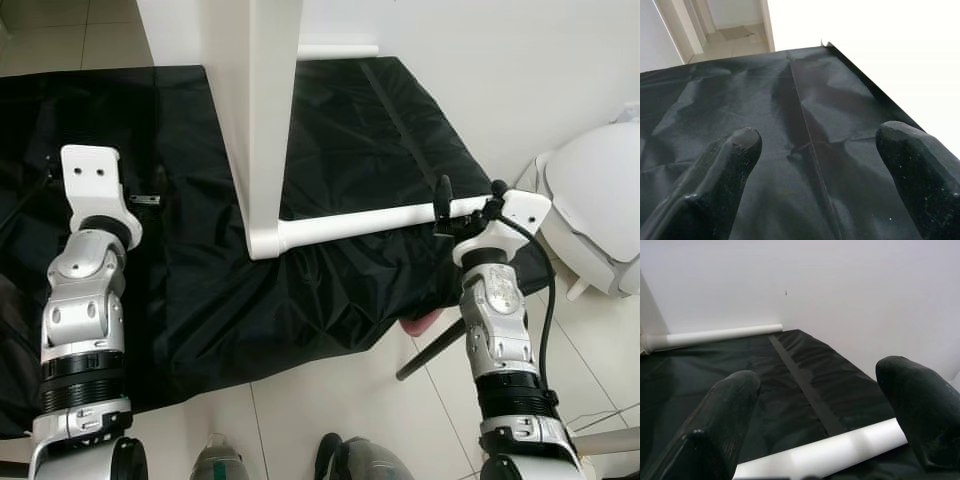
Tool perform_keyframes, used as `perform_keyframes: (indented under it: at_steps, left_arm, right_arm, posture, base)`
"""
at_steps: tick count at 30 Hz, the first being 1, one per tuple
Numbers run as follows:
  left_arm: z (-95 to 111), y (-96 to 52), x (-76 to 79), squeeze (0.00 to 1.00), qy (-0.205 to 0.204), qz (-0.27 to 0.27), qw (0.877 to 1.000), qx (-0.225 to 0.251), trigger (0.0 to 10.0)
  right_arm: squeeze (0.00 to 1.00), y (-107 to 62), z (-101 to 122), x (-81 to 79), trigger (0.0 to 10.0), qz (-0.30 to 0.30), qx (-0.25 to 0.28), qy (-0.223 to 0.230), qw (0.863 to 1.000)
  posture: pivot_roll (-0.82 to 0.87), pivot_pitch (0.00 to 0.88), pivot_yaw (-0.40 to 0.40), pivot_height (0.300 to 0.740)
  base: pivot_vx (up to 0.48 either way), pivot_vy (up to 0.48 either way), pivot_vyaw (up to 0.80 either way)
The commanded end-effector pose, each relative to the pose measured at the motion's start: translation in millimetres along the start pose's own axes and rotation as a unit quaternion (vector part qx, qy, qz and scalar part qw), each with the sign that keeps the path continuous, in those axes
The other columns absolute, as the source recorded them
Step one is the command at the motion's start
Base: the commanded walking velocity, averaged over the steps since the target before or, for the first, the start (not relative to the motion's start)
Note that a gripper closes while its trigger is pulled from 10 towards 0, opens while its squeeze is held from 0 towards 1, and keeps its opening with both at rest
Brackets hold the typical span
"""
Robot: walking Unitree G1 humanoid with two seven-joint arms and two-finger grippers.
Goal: Building children table
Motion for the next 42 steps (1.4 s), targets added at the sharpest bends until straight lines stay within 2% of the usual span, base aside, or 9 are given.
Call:
perform_keyframes:
  at_steps: [1,42]
  left_arm:
    - [1.3,0.6,-7.8,0.0,-0.005,0.069,0.997,0.016,10.0]
    - [-2.2,-0.8,-10.7,0.0,-0.002,0.075,0.997,0.012,10.0]
  right_arm:
    - [0.0,-2.6,-2.2,3.6,10.0,-0.007,-0.002,-0.006,1.0]
    - [0.0,-4.2,-4.0,1.7,10.0,-0.002,-0.008,-0.016,1.0]
  posture:
    - [0.09,0.076,-0.036,0.74]
    - [0.1,0.083,-0.042,0.74]
  base:
    - [0.0,0.24,0.0]
    - [0.0,0.346,0.0]
Point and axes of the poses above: a point about 5 cm out from each wrist's last joint towards the gripper, its own y axis pointing out of the wrist towards the gripper, its own z axis along the axis of the wrist's last joint, x = y × z, the point moved 1 cm from there along y, pointing out of the wrist towards the gripper, and after that the axes turned 11 degrees about -y, right-handed, at the moved point
